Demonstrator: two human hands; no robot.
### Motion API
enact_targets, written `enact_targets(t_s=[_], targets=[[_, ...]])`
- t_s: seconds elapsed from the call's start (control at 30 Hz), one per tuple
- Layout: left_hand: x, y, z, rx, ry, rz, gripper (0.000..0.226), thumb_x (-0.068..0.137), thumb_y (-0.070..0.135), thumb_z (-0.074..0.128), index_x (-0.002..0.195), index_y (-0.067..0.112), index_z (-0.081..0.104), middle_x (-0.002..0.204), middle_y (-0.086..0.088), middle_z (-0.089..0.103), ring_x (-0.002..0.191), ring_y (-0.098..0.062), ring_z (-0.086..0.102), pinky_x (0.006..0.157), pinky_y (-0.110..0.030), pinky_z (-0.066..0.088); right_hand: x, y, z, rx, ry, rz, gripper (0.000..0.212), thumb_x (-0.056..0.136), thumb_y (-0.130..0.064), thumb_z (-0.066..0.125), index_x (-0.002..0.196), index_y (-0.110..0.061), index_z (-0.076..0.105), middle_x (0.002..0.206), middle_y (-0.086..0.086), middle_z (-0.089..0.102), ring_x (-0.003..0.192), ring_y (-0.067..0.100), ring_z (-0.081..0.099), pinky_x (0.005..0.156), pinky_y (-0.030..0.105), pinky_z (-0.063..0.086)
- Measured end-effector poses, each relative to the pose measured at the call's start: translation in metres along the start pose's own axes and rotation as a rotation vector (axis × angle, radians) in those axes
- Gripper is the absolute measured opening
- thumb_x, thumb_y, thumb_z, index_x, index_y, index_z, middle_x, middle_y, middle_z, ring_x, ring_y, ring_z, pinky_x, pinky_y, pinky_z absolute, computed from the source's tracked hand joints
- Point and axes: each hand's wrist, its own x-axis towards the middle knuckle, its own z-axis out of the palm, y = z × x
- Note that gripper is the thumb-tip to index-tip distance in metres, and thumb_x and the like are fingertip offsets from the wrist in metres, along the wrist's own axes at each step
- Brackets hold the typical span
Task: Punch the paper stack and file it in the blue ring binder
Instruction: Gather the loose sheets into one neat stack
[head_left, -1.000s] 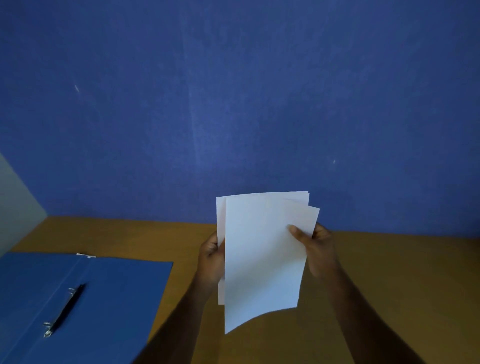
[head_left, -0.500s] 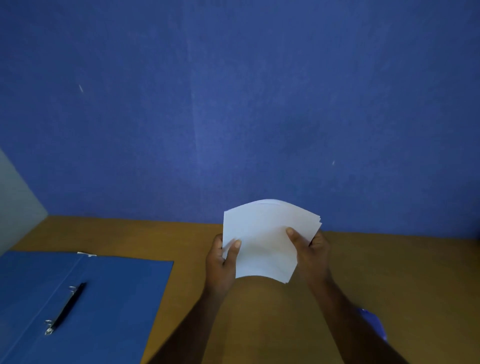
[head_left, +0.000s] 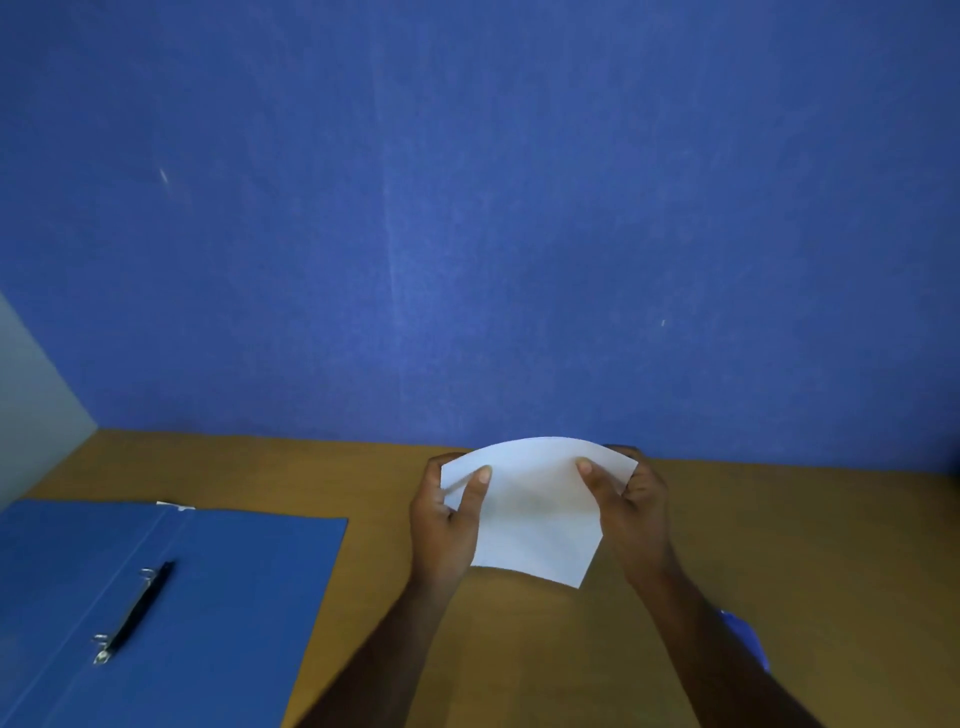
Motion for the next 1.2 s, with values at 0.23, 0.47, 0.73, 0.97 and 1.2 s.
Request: enact_targets(t_s=[0.23, 0.47, 0.73, 0.97, 1.2], targets=[[-0.017, 0.002, 0.000, 0.027, -0.031, 0.010, 0.026, 0.096, 0.012, 0.062, 0.103, 0.036, 0.059, 0.099, 0.038, 0.066, 0.097, 0.013, 0.063, 0.076, -0.001, 0.044, -0.017, 0.013, -0.005, 0.013, -0.027, 0.031, 0.020, 0.091, -0.015, 0.069, 0.111, -0.011, 0.068, 0.105, 0.004, 0.076, 0.098, 0.019, 0.073, 0.085, 0.037, 0.060], [-0.030, 0.000, -0.003, 0.005, -0.026, 0.050, 0.022, 0.095, 0.012, 0.062, 0.105, 0.032, 0.062, 0.101, 0.028, 0.070, 0.098, 0.005, 0.066, 0.077, -0.005, 0.048, -0.032, 0.013, -0.012, -0.004, -0.006, 0.068, 0.018, 0.090, -0.019, 0.070, 0.107, -0.015, 0.067, 0.099, 0.003, 0.076, 0.092, 0.018, 0.073, 0.078, 0.037, 0.061], [-0.037, -0.023, -0.008, 0.064, -0.041, -0.015, 0.029, 0.092, 0.019, 0.067, 0.117, 0.033, 0.062, 0.112, 0.024, 0.069, 0.108, 0.003, 0.064, 0.088, -0.011, 0.049, -0.049, 0.038, -0.014, 0.008, -0.066, 0.121, 0.029, 0.090, -0.016, 0.070, 0.118, -0.011, 0.066, 0.107, 0.004, 0.076, 0.099, 0.018, 0.073, 0.085, 0.038, 0.060], [-0.036, -0.056, -0.014, 0.108, -0.088, -0.119, 0.032, 0.090, 0.021, 0.070, 0.122, 0.020, 0.065, 0.111, 0.014, 0.073, 0.105, -0.004, 0.068, 0.087, -0.026, 0.056, -0.054, 0.075, -0.015, -0.081, -0.122, 0.230, 0.042, 0.085, -0.030, 0.073, 0.123, -0.016, 0.062, 0.108, -0.001, 0.074, 0.099, 0.016, 0.071, 0.084, 0.037, 0.062], [-0.036, -0.078, -0.016, 0.180, -0.123, -0.237, 0.029, 0.090, 0.018, 0.070, 0.116, 0.030, 0.062, 0.109, 0.019, 0.070, 0.102, -0.005, 0.068, 0.078, -0.009, 0.052, -0.056, 0.096, -0.015, -0.175, -0.198, 0.297, 0.031, 0.088, -0.013, 0.072, 0.118, -0.015, 0.064, 0.110, -0.003, 0.072, 0.101, 0.009, 0.068, 0.089, 0.024, 0.057]])
